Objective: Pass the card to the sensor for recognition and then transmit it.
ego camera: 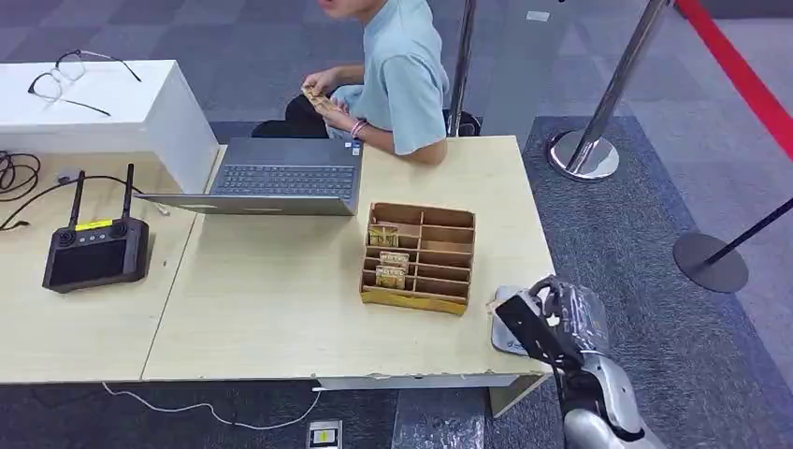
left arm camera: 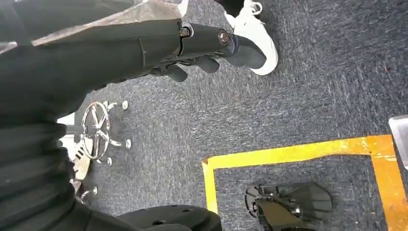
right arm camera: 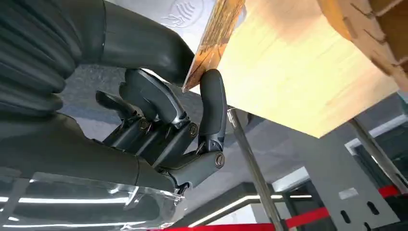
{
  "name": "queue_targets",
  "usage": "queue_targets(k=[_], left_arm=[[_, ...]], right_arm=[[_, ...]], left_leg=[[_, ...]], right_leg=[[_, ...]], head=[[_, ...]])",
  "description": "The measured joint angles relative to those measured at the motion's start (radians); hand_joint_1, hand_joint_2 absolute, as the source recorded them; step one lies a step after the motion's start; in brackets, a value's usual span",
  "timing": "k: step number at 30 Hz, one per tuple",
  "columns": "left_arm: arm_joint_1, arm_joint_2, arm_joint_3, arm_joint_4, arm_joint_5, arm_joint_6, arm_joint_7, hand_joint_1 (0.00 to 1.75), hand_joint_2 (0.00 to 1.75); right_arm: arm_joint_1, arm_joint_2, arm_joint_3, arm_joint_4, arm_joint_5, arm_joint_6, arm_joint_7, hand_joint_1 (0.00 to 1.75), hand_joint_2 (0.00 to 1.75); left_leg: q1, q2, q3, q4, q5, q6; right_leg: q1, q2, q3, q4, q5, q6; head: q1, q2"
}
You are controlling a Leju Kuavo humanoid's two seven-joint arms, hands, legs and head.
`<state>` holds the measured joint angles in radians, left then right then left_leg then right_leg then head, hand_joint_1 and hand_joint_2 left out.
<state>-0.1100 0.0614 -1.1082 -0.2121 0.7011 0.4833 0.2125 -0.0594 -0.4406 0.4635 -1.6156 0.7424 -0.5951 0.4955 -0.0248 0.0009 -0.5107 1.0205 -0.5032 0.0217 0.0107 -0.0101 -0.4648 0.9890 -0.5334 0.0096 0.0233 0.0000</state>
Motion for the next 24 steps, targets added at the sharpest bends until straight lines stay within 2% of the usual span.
queue_targets(k=[24], left_arm=[[0.000, -0.001, -0.002, 0.000, -0.018, -0.005, -0.008, 0.00, 1.75]], right_arm=[[-0.159, -0.005, 0.000, -0.056, -0.018, 0.125, -0.003, 1.75, 1.75]], left_leg=[[0.000, 0.000, -0.001, 0.000, 0.000, 0.000]], right_leg=[[0.000, 0.000, 0.000, 0.000, 0.000, 0.000]], head=[[0.000, 0.000]])
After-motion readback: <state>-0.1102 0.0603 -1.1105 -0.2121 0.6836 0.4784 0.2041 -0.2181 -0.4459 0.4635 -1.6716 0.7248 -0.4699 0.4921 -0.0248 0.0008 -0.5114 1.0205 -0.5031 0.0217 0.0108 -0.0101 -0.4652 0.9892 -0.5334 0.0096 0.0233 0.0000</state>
